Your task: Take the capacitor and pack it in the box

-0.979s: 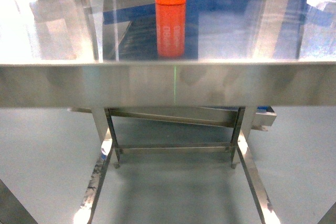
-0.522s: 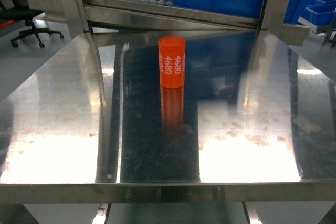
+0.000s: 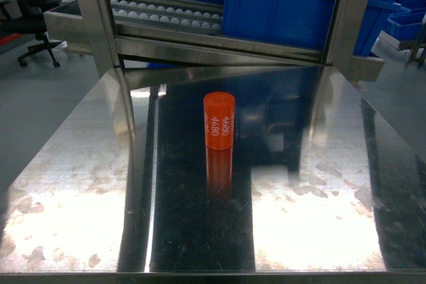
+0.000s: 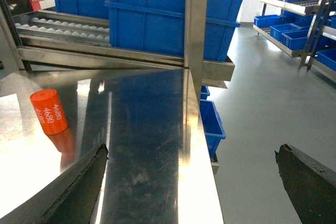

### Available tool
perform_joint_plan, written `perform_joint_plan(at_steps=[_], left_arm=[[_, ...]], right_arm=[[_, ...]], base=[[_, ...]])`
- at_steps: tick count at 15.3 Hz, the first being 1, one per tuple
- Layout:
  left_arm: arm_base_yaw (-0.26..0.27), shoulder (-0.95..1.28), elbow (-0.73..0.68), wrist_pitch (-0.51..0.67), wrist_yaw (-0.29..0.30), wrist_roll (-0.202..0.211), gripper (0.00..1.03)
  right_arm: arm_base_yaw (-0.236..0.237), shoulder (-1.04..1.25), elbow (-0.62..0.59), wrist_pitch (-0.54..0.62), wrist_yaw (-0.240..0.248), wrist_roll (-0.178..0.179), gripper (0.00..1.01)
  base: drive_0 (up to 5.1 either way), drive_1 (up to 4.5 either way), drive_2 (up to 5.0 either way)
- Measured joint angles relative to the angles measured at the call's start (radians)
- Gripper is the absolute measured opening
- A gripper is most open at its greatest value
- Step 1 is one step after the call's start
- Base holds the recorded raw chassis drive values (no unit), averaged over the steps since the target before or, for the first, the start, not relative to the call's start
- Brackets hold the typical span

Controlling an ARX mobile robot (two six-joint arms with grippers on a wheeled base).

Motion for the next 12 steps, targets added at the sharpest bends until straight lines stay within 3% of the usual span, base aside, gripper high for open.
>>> perform_joint_plan(at_steps=[12], left_arm=[[0.0,0.0,0.0,0.0,0.0,0.0,0.98]], right_arm=[[0.0,0.0,0.0,0.0,0.0,0.0,0.98]], base=[[0.0,0.0,0.0]])
